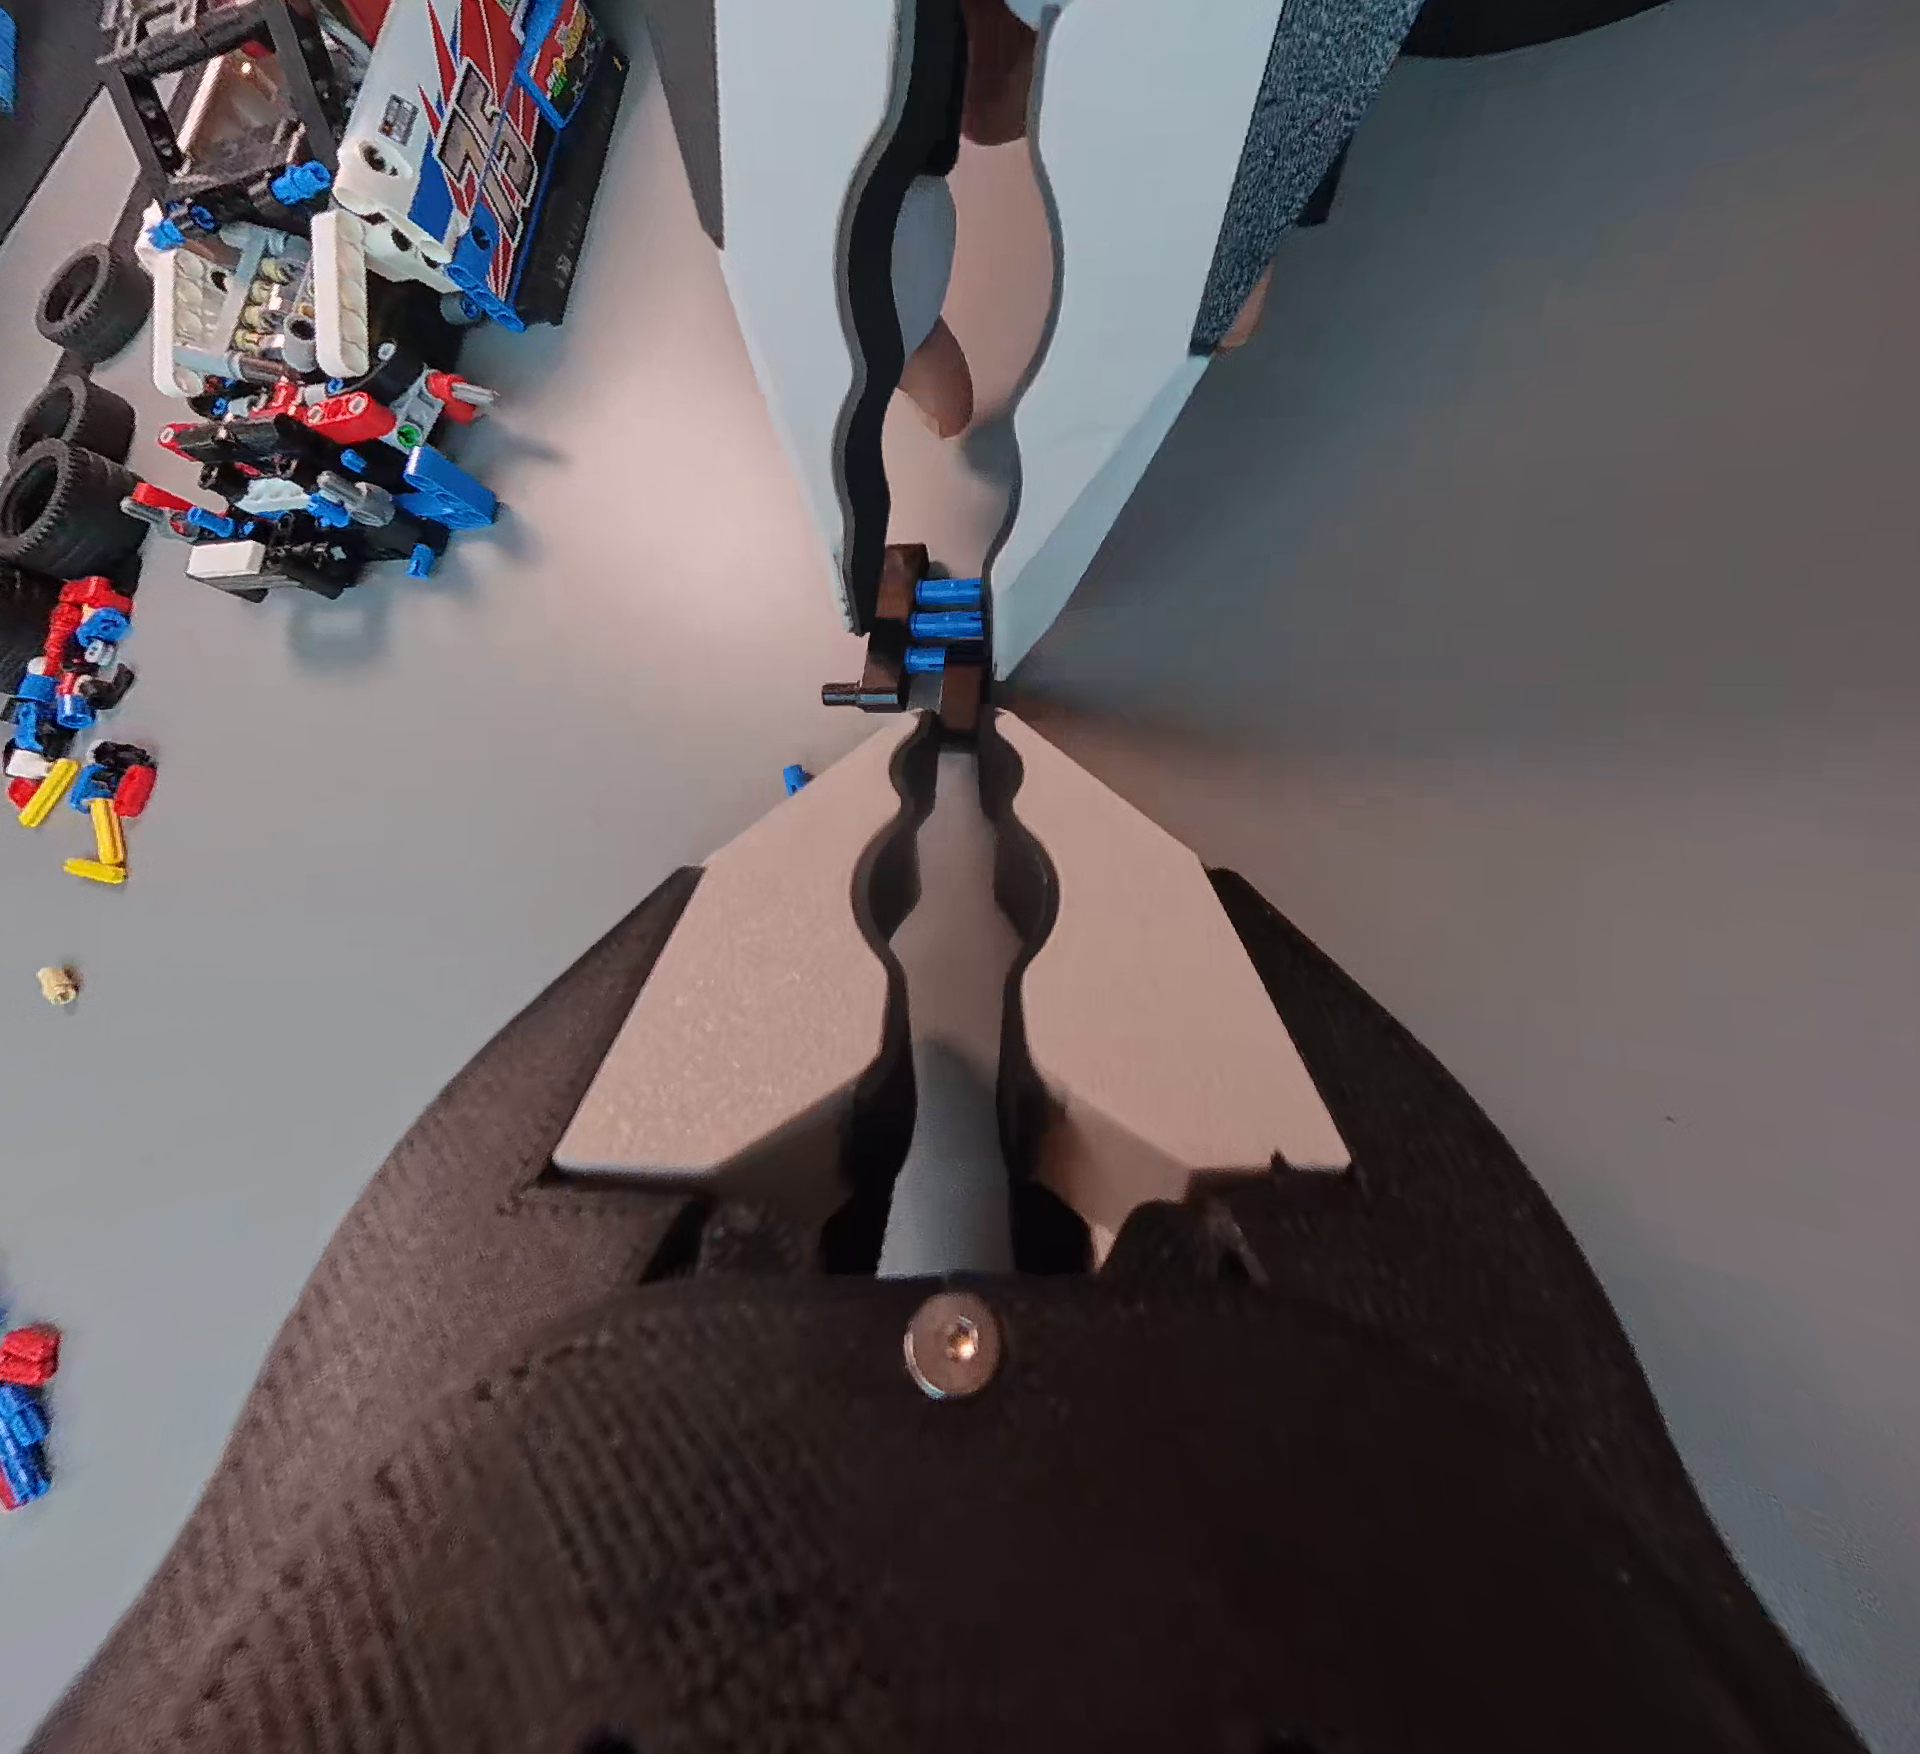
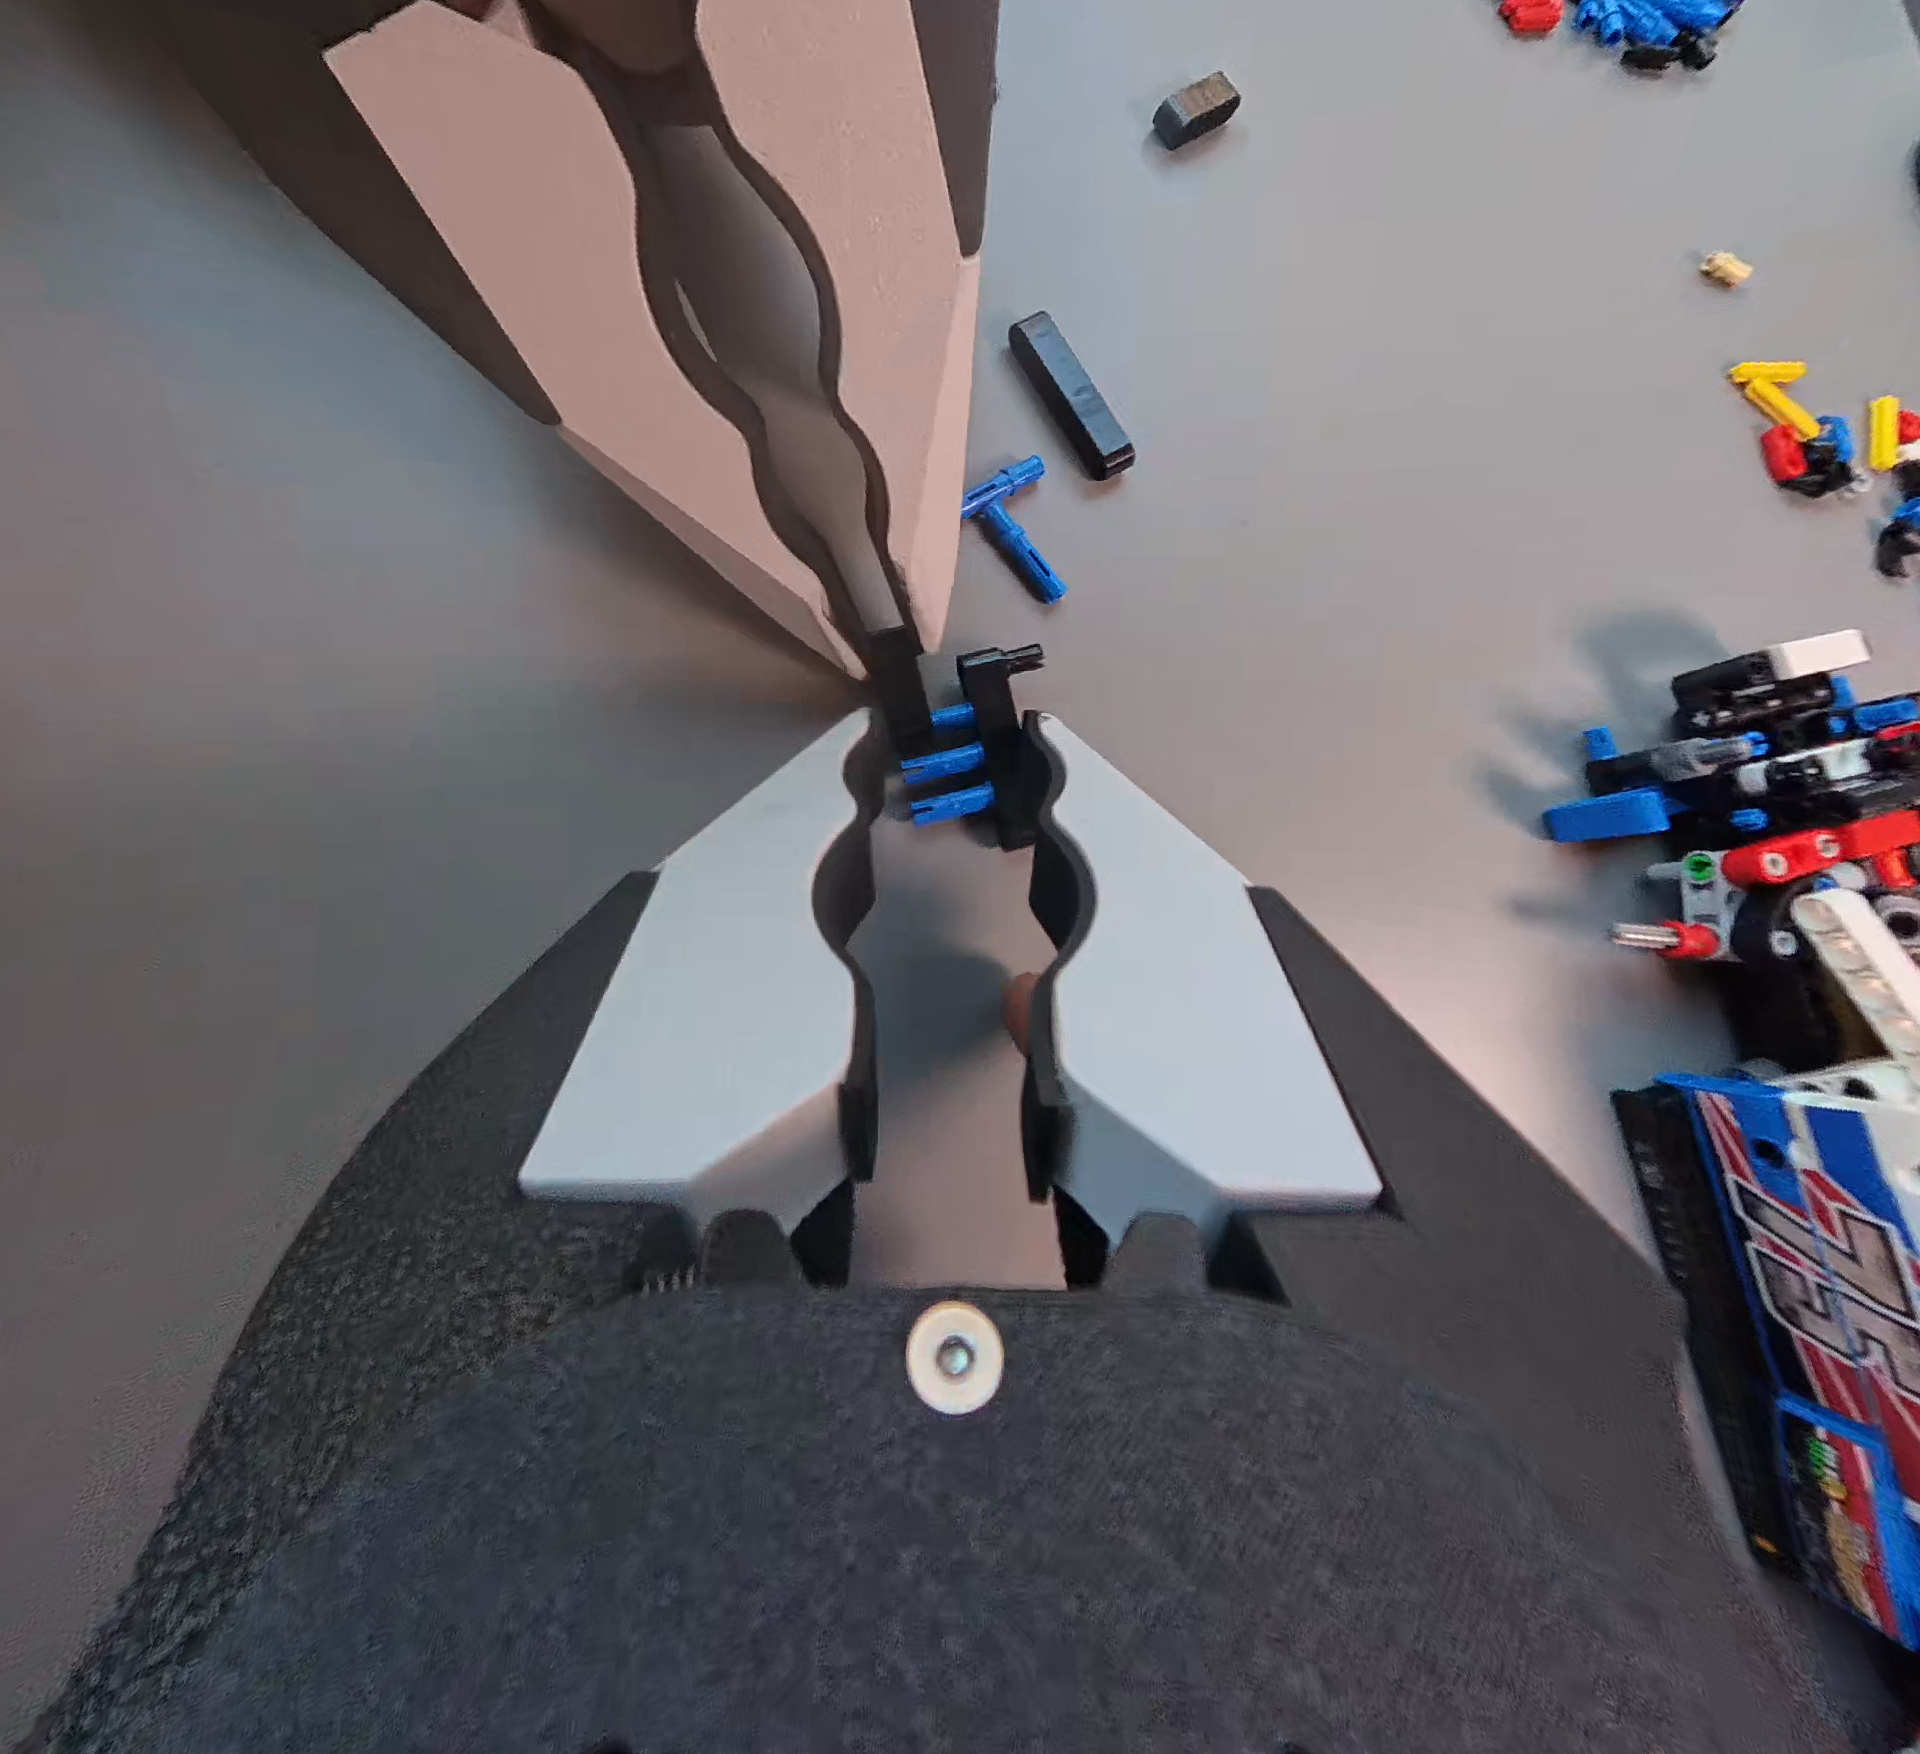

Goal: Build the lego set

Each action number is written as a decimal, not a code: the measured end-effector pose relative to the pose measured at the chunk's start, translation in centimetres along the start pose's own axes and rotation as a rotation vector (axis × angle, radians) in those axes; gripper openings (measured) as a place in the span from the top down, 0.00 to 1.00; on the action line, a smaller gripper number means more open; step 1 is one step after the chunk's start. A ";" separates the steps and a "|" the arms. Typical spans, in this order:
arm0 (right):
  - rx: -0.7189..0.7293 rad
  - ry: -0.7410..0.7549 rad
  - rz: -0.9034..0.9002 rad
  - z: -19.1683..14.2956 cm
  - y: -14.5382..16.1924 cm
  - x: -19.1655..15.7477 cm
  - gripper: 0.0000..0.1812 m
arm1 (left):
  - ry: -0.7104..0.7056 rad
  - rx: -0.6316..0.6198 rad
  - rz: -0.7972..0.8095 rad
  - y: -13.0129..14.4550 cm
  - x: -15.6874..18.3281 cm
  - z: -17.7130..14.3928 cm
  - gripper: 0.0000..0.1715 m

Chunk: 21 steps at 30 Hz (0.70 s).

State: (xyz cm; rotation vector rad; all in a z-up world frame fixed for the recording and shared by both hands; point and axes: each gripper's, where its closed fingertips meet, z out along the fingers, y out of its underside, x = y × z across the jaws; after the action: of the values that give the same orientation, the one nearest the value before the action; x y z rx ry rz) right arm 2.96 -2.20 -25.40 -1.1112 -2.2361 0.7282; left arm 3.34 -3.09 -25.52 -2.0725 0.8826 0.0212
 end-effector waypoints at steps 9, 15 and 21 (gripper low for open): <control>0.039 -0.010 -0.110 0.2 -0.2 -0.4 0.89 | -0.015 0.008 -0.023 0.3 -0.4 -0.2 0.86; 0.075 -0.065 -0.152 0.1 -0.8 -2.0 0.88 | 0.118 0.022 -0.092 0.1 0.1 -0.2 0.74; 0.132 -0.137 -0.170 -0.3 -1.3 -3.3 0.96 | 0.214 -0.005 -0.018 0.0 1.5 -0.4 0.86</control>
State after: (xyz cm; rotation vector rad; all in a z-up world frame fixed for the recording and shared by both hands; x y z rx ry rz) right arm 4.20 -5.53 -25.06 -0.8199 -2.3238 0.8879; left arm 4.30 -4.23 -25.77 -2.1138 0.9925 -0.2118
